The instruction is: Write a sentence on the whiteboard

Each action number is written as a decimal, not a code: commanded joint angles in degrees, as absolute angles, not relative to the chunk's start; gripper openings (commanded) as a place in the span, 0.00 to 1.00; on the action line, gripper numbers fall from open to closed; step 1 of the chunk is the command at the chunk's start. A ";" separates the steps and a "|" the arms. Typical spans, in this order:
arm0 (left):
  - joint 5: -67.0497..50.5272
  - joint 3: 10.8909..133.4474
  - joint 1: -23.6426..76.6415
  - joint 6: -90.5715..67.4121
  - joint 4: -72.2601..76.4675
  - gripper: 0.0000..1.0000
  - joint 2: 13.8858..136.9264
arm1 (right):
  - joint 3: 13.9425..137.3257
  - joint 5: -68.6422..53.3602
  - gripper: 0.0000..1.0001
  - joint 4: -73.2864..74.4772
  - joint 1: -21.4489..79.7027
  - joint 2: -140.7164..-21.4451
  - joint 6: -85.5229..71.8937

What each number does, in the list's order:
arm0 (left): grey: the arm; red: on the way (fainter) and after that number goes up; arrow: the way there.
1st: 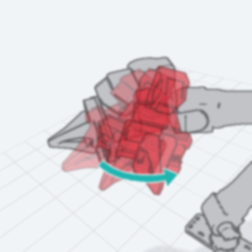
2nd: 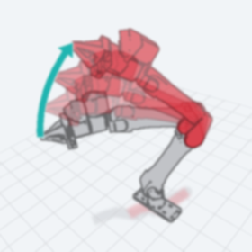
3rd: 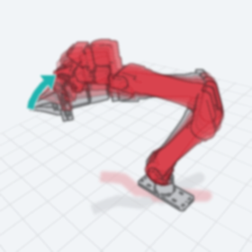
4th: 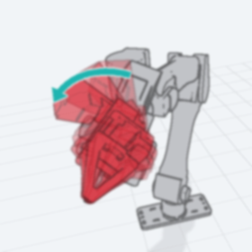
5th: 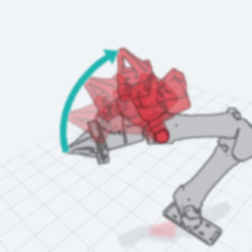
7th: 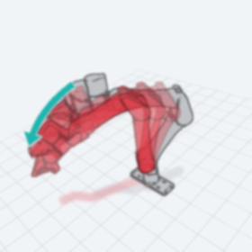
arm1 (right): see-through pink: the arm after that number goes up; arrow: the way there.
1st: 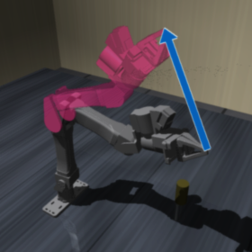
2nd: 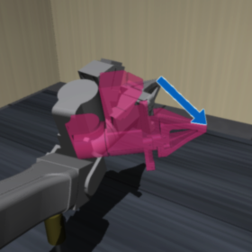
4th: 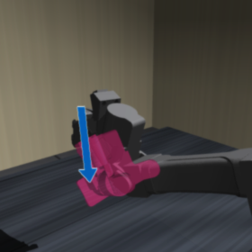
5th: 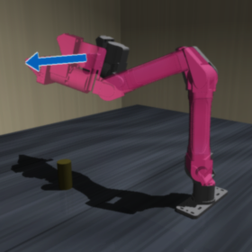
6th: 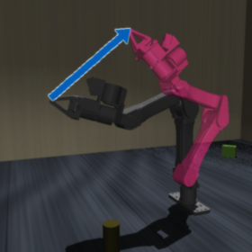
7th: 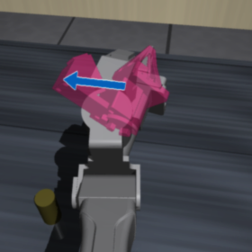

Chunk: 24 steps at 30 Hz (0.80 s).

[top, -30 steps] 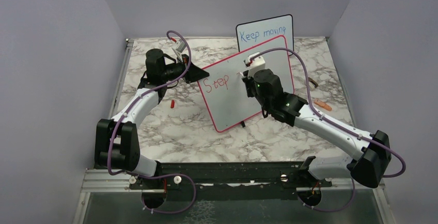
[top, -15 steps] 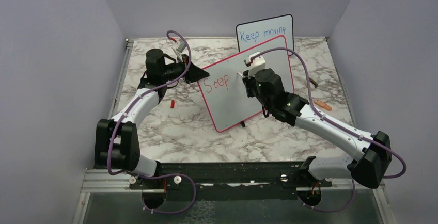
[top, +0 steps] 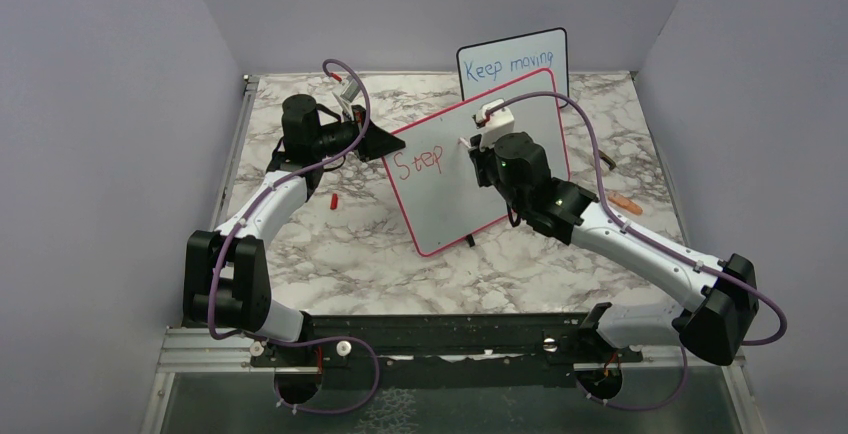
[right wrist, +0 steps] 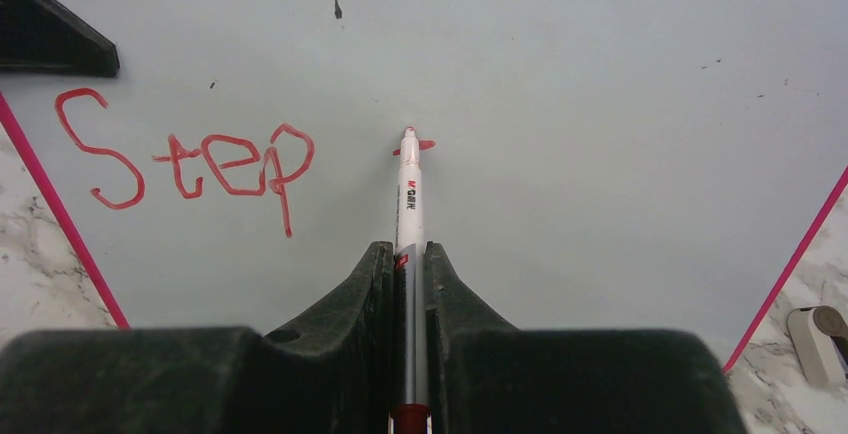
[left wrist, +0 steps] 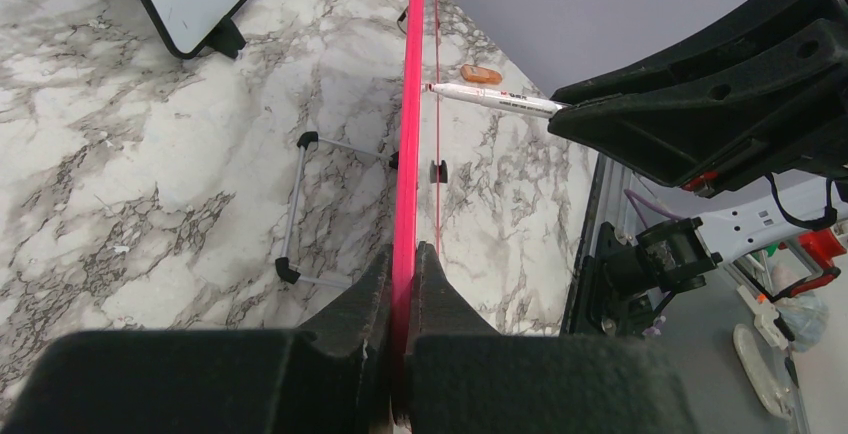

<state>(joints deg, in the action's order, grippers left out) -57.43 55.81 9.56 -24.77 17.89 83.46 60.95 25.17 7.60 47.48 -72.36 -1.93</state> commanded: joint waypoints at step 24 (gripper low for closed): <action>-58.45 55.20 10.72 -21.24 12.74 0.00 84.81 | 59.47 23.02 0.00 12.83 47.11 -70.75 -4.31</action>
<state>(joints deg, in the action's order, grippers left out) -57.43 55.81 9.56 -24.75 17.87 83.48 60.60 24.12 10.41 47.48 -71.99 -3.49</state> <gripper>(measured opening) 0.031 0.167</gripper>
